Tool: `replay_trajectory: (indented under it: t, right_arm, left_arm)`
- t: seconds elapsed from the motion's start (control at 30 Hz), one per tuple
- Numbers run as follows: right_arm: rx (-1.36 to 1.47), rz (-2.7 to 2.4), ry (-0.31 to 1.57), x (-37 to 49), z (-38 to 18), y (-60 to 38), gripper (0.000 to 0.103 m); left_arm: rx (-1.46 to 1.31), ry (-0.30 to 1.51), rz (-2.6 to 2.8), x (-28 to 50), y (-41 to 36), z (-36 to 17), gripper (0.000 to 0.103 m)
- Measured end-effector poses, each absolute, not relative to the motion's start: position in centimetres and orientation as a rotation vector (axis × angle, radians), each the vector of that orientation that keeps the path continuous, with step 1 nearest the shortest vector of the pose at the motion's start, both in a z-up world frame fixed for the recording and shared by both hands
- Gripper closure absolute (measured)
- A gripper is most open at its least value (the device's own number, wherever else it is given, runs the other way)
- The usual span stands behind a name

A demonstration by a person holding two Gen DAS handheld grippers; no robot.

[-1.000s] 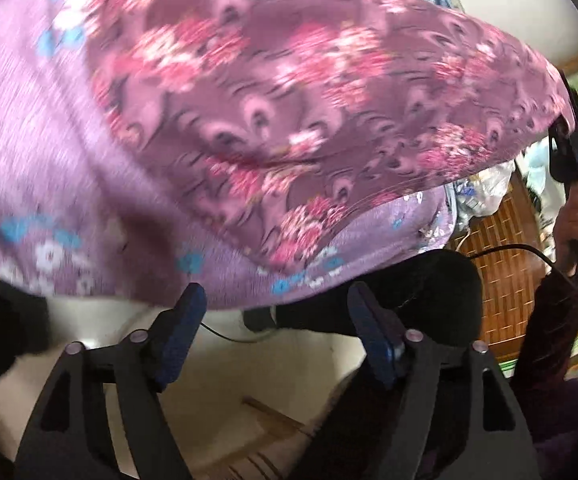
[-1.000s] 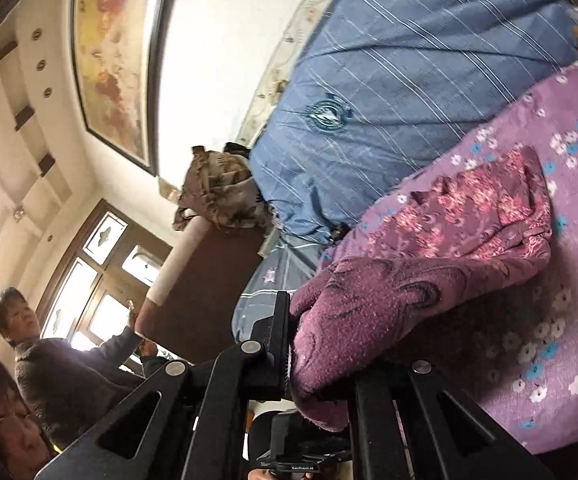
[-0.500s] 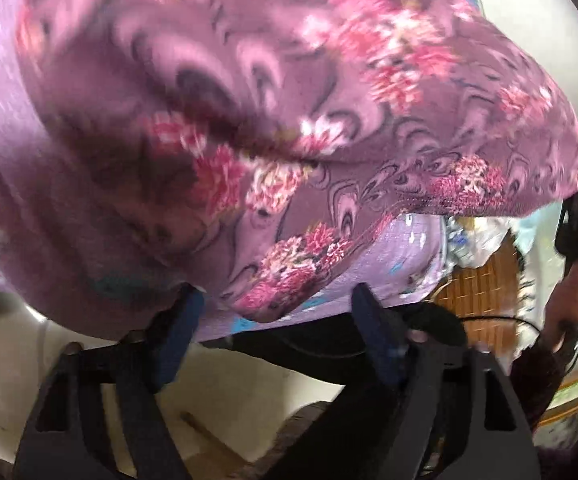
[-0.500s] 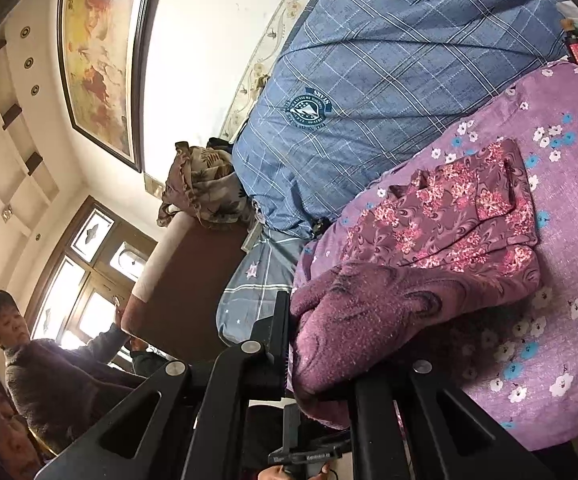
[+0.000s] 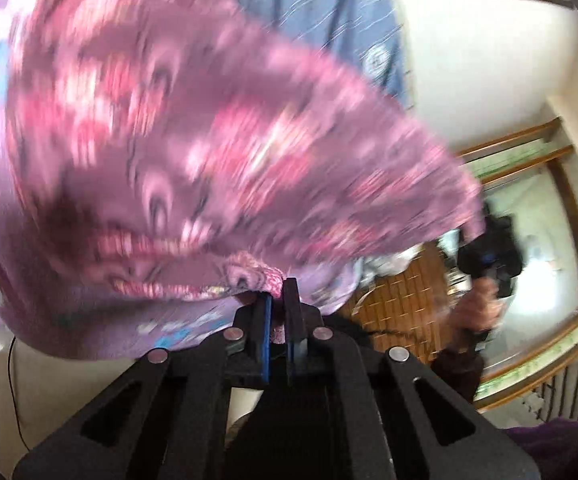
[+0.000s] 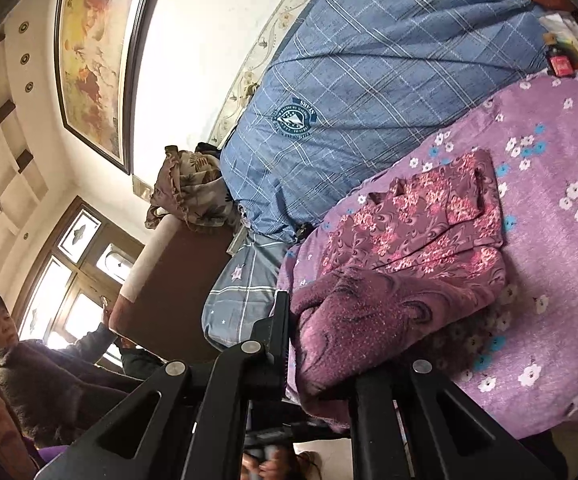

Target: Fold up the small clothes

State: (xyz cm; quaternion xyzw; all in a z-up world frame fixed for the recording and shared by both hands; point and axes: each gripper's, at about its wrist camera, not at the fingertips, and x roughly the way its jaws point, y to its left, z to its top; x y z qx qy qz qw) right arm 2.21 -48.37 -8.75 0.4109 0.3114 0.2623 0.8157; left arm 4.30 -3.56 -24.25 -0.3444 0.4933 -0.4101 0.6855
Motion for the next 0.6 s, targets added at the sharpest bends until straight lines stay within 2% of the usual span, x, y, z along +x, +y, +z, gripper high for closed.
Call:
replay_trajectory:
  t: [0.4, 0.5, 0.6]
  right_arm:
    - [0.894, 0.528, 0.653, 7.9, -8.4, -48.3, 0.093]
    - [0.930, 0.505, 0.656, 11.1, -9.3, -48.7, 0.092]
    - [0.995, 0.467, 0.648, 15.2, -11.0, -49.8, 0.091]
  left_arm:
    - [-0.778, 0.627, -0.929, 14.8, 4.5, -8.2, 0.100]
    - [-0.753, 0.566, -0.862, 18.6, 4.8, -6.4, 0.100]
    - [-0.770, 0.562, -0.756, 24.3, 4.8, -7.4, 0.100]
